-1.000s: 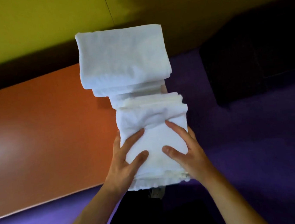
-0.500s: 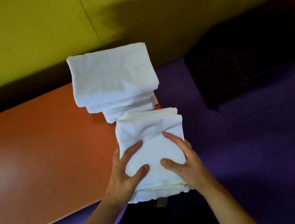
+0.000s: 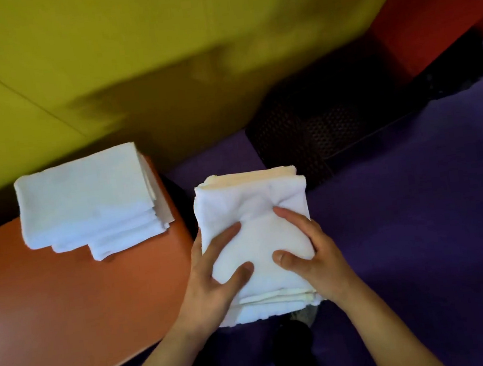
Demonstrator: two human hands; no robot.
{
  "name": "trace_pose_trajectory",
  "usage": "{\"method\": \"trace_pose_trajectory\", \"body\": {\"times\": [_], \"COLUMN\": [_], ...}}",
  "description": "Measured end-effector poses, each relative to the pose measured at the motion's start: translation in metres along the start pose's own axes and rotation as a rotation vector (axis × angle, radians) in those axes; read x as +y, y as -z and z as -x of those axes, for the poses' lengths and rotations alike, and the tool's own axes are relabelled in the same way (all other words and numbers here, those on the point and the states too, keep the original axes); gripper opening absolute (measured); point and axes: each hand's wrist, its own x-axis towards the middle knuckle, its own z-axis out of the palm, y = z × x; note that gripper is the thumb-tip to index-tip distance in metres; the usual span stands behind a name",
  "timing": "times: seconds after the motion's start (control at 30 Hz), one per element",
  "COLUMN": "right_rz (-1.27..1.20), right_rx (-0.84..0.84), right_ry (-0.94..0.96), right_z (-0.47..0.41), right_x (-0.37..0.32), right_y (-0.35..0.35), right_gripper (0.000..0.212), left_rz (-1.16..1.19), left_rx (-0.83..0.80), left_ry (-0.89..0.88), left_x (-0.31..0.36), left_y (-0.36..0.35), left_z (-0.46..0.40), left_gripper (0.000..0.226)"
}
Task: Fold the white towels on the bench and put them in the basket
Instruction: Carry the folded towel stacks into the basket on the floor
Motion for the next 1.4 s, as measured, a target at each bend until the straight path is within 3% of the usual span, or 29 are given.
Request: {"method": "trace_pose_trajectory", "body": {"times": [0.3,0.7,1.0,1.4], "right_rz": [0.016,0.071,0.083,0.154], "right_rx": [0.038,-0.039,-0.039,-0.180], "right_ry": [0.027,-0.004,-0.026,-0.007], "right_z": [-0.044,-0.205,-0.374,-0.570], "right_x": [-0.012,-0.005,0.078,0.236], "right_y": [0.210,0.373,0.470,0.534], "right_gripper": [0.063,0.063,0.062,0.057], "left_rz": [0.064,0.136,0.152,0.171], "left_rx": [-0.010,0.019,0.029,0.165], "left_ry": [-0.067,-0.012,0.014,0.041], "left_x": [0.096,0.137,0.095,-0.051], "left_y": [-0.166,-0.289,-0.394,-0.522], "left_z": [-0.095,-0.273,-0.449,-0.625], "left_gripper": [0.056,0.056,0.053,0.051]}}
